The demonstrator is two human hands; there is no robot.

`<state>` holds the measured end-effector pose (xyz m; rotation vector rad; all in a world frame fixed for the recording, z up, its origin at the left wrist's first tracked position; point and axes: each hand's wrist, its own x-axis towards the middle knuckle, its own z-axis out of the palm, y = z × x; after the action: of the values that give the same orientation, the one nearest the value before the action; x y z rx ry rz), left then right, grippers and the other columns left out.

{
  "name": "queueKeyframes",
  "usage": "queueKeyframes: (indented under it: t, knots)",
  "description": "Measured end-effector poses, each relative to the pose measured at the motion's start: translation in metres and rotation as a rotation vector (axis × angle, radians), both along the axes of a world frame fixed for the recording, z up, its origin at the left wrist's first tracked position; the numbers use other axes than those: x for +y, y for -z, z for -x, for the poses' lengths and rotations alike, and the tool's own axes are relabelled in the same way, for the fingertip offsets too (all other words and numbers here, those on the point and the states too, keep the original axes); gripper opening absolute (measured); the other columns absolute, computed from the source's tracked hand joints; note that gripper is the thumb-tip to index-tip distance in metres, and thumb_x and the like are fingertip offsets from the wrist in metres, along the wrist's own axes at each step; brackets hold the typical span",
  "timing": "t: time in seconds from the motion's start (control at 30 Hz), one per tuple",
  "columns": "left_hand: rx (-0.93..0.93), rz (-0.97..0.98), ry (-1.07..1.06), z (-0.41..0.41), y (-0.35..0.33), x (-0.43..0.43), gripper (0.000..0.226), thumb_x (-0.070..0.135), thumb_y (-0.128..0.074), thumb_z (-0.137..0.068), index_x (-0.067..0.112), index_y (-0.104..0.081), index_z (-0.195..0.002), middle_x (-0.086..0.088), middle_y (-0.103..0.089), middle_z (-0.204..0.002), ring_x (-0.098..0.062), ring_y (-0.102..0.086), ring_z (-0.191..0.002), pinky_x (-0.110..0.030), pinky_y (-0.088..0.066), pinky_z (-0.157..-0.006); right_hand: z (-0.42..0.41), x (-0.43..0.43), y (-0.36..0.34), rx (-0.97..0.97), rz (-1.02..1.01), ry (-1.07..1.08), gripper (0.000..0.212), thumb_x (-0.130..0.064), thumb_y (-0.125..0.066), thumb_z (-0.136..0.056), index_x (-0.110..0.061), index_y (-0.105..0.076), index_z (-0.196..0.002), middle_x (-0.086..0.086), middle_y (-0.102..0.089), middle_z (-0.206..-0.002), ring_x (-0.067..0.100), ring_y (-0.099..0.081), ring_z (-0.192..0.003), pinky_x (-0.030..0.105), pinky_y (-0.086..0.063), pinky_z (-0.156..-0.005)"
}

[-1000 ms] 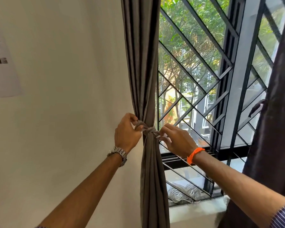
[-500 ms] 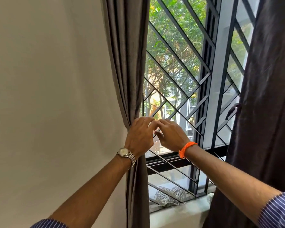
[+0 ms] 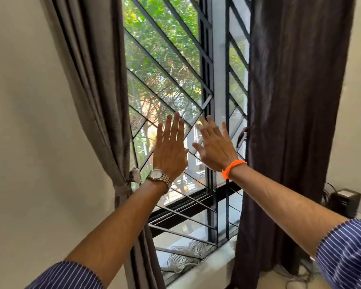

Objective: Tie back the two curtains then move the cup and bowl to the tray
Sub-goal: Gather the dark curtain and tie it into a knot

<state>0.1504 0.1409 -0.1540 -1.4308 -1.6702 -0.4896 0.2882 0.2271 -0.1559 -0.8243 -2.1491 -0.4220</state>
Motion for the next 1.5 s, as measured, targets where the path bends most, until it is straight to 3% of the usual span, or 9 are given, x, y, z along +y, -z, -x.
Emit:
queueKeyframes:
  t: [0.13, 0.4, 0.83, 1.2, 1.5]
  knots:
    - [0.010, -0.011, 0.022, -0.018, -0.008, 0.031, 0.096, 0.055, -0.047, -0.088, 0.002, -0.001, -0.154, -0.015, 0.009, -0.162, -0.030, 0.010, -0.149, -0.053, 0.000, -0.120, -0.034, 0.023, -0.005, 0.039, -0.006, 0.124, 0.061, -0.044, -0.045, -0.094, -0.019, -0.027, -0.147, 0.002, -0.010, -0.163, 0.021, 0.000, -0.151, 0.058, 0.000, -0.119]
    - [0.051, 0.024, 0.092, -0.080, -0.005, 0.104, 0.101, 0.054, -0.054, -0.085, 0.001, -0.002, -0.153, -0.017, 0.007, -0.161, -0.030, 0.010, -0.149, -0.052, -0.001, -0.120, -0.101, 0.071, -0.002, 0.037, 0.020, 0.266, 0.052, -0.038, -0.040, -0.097, -0.020, -0.032, -0.145, 0.002, -0.012, -0.162, 0.021, 0.001, -0.151, 0.061, -0.005, -0.118]
    - [0.001, -0.031, 0.022, -0.180, -0.027, 0.235, 0.100, 0.056, -0.055, -0.084, 0.001, -0.009, -0.153, -0.018, 0.001, -0.162, -0.030, 0.006, -0.150, -0.051, 0.000, -0.121, -0.189, 0.205, -0.021, 0.083, -0.010, 0.179, 0.054, -0.041, -0.042, -0.096, -0.020, -0.033, -0.145, 0.001, -0.012, -0.163, 0.018, 0.002, -0.151, 0.060, -0.006, -0.118]
    - [0.022, -0.046, -0.057, -0.224, -0.038, 0.304, 0.093, 0.048, -0.051, -0.088, 0.000, -0.006, -0.153, -0.018, 0.005, -0.161, -0.031, 0.010, -0.149, -0.050, 0.000, -0.121, -0.209, 0.279, -0.024, 0.067, 0.004, 0.105, 0.059, -0.046, -0.043, -0.095, -0.019, -0.032, -0.146, 0.001, -0.008, -0.163, 0.019, 0.004, -0.151, 0.061, -0.008, -0.118]
    - [0.016, -0.091, 0.003, -0.230, -0.038, 0.368, 0.087, 0.043, -0.041, -0.089, 0.000, 0.000, -0.153, -0.016, 0.008, -0.162, -0.028, 0.011, -0.150, -0.049, -0.004, -0.120, -0.216, 0.328, -0.037, 0.056, -0.074, 0.136, 0.052, -0.034, -0.054, -0.092, -0.037, -0.035, -0.140, -0.004, 0.014, -0.162, 0.031, 0.004, -0.151, 0.068, -0.017, -0.112]
